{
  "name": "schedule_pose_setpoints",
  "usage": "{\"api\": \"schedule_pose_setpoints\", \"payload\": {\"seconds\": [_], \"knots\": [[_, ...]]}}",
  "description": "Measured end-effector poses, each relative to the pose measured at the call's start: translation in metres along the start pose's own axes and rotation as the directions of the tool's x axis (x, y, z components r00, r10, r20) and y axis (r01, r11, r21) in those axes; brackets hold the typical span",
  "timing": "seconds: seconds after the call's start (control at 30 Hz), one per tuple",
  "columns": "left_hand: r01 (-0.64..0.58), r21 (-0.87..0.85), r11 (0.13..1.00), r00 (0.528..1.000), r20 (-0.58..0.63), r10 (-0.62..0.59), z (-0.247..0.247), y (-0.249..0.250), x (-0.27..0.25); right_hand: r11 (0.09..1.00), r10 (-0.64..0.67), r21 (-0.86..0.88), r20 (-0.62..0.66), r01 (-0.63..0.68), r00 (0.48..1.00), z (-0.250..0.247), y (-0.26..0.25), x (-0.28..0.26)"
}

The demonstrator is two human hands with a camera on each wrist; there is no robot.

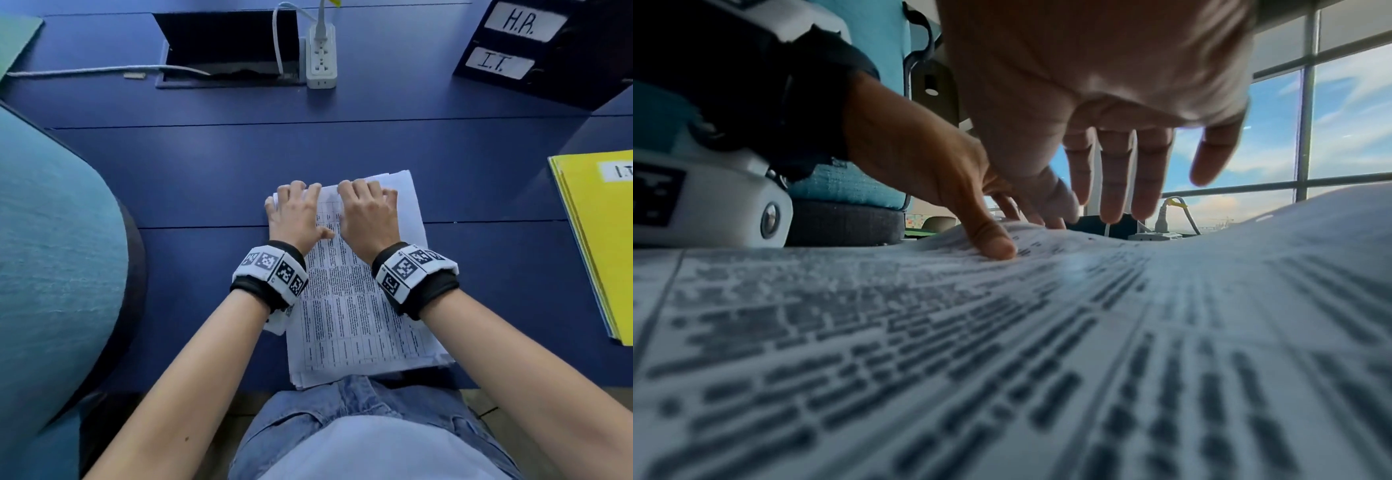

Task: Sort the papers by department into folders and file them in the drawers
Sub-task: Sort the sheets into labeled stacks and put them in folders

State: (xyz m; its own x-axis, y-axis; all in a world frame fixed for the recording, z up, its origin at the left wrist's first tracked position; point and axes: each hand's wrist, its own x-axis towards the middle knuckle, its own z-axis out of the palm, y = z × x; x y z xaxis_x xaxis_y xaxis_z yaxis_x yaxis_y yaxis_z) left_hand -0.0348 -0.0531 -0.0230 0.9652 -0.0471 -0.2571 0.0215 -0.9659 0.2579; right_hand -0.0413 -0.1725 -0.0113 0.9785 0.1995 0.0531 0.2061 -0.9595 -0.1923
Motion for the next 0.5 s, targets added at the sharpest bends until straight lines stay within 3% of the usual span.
{"api": "schedule_pose_setpoints", "payload": {"seconds": [0.13, 0.37, 0.5], "knots": [[-0.002, -0.008, 1.0, 1.0, 0.003, 0.002, 0.001, 0.001, -0.001, 1.0, 0.021, -0.016, 0.173, -0.018, 0.985, 0.008, 0.006, -0.001], [-0.077, 0.1, 0.992, 0.994, -0.07, 0.084, -0.003, -0.001, -0.005, 0.992, 0.127, -0.017, 0.262, -0.127, 0.957, 0.016, 0.032, 0.006], [-0.075, 0.05, 0.996, 0.991, -0.103, 0.08, -0.004, -0.005, -0.004, 0.987, 0.151, 0.001, 0.284, -0.158, 0.947, 0.011, 0.038, 0.009]]}}
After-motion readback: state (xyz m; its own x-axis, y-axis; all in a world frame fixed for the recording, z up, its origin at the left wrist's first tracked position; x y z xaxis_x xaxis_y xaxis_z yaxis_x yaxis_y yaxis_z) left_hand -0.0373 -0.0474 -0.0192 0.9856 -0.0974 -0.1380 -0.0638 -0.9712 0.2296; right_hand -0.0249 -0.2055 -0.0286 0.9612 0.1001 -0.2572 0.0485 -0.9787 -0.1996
